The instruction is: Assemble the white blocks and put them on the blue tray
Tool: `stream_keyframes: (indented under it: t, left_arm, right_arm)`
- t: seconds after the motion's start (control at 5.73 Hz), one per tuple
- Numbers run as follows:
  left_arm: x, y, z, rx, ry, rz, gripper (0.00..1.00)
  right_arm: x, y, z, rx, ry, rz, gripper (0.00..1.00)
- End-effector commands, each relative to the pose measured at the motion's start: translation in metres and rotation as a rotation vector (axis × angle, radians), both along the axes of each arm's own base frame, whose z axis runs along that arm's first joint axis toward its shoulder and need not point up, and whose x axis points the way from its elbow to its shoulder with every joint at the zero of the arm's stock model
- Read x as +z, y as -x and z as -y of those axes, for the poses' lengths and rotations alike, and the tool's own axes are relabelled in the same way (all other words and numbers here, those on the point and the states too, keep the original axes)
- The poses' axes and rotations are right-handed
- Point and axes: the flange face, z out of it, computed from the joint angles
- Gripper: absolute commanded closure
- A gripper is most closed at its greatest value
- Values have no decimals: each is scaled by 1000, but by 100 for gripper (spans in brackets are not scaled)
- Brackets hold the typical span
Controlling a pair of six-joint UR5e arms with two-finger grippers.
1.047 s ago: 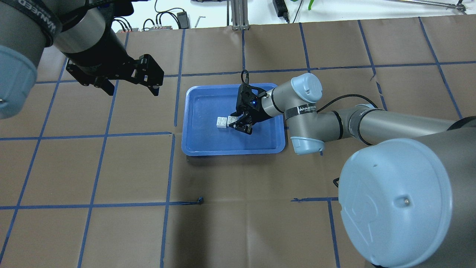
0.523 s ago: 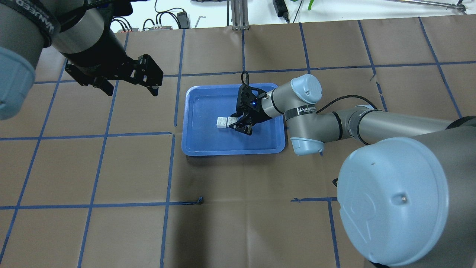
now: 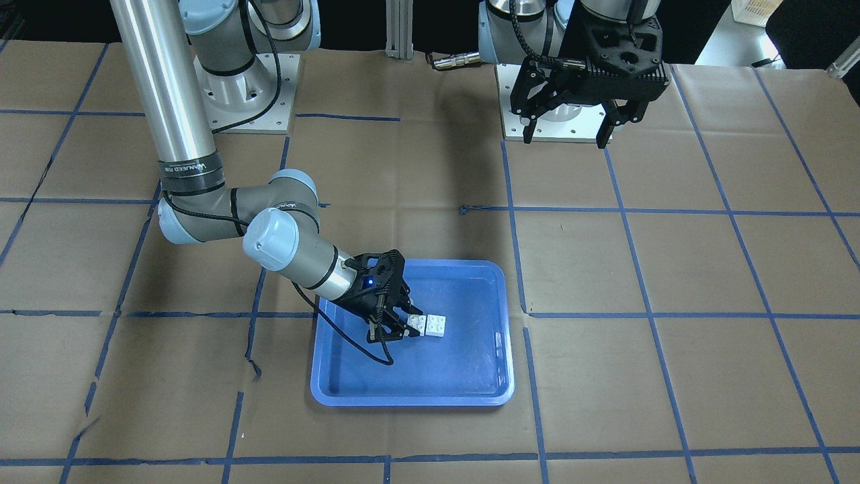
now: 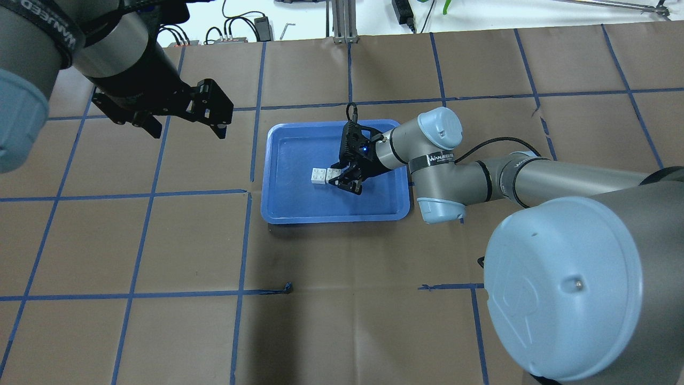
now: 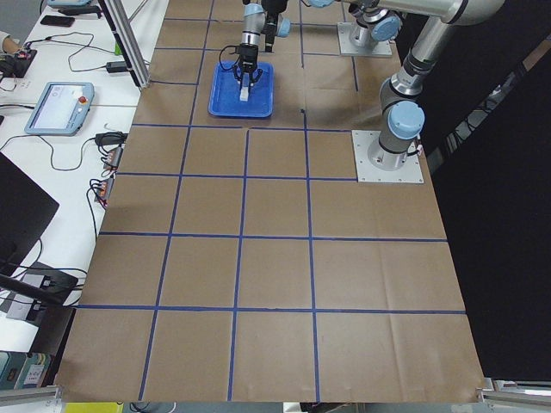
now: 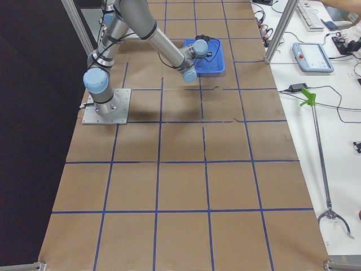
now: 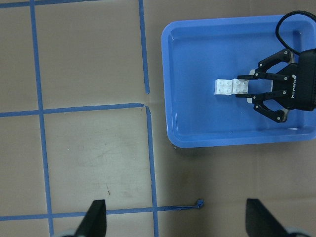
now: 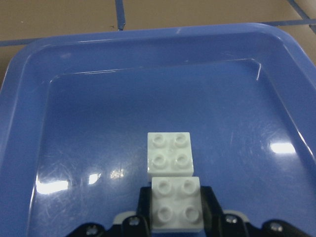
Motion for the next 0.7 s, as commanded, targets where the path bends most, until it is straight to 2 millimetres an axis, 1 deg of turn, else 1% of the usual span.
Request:
stream_keyframes:
  t: [0.0, 0.17, 0.35, 0.52]
  left_arm:
    - [1, -1, -1, 0, -1, 2, 0]
    - [1, -1, -1, 2, -1, 2, 1]
    - [1, -1, -1, 0, -1, 2, 1]
    - [1, -1, -1, 2, -1, 2, 1]
  right_arm:
    - [0, -1, -1, 3, -1, 2, 69]
    - [0, -1, 0, 5, 2, 2, 69]
    - [0, -1, 0, 5, 2, 2, 67]
    - [0, -1, 0, 5, 2, 2, 60]
